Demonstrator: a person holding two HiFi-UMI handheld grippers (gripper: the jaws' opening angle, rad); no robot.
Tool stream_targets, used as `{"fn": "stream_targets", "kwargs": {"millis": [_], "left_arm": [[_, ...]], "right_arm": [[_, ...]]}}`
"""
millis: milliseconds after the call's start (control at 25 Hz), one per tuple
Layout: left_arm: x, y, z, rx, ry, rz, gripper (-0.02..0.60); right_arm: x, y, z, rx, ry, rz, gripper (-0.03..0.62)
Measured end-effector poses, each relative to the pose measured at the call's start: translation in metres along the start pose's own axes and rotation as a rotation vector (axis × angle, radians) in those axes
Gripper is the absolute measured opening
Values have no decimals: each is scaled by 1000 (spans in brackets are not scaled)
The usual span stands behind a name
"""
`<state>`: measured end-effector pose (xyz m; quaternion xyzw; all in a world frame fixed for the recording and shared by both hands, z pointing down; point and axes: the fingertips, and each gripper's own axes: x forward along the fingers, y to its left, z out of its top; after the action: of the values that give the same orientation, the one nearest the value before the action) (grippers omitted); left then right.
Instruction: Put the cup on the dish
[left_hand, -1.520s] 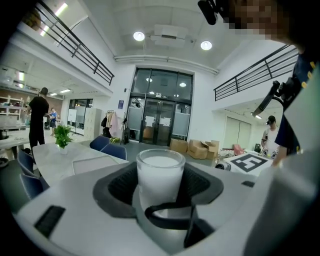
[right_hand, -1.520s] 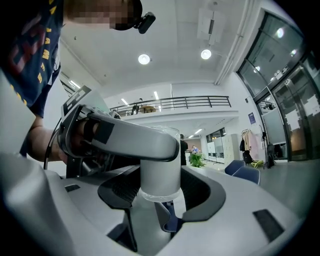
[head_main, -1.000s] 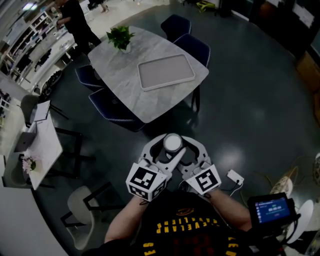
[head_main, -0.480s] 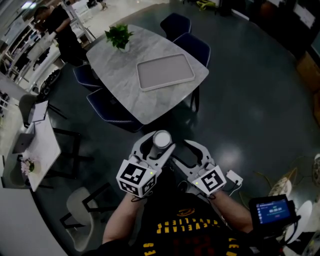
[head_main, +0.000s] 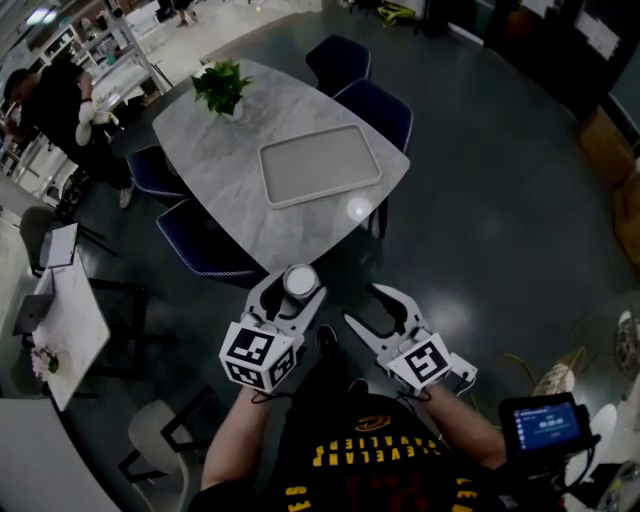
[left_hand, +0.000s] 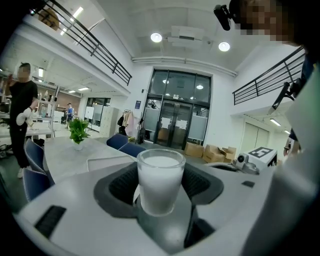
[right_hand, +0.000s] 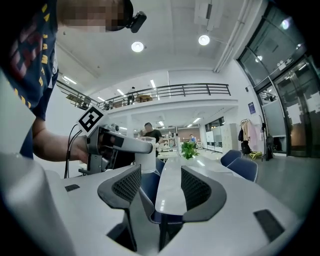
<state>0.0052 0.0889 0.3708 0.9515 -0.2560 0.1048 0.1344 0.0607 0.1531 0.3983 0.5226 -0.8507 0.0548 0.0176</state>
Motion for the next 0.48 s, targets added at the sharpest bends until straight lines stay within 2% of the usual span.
{"fn": "stream_targets", "kwargs": {"millis": [160,360,480], "left_arm": [[21,23,9,2,7,-6,261],[43,53,18,7,21,-7,261],[52,69,24,19,21,-13,261]], "right_arm": [[32,-15,2,3,15,22,253],[67,-35,3,55,32,29,253],[83,-45,4,39,51,34,253]]}}
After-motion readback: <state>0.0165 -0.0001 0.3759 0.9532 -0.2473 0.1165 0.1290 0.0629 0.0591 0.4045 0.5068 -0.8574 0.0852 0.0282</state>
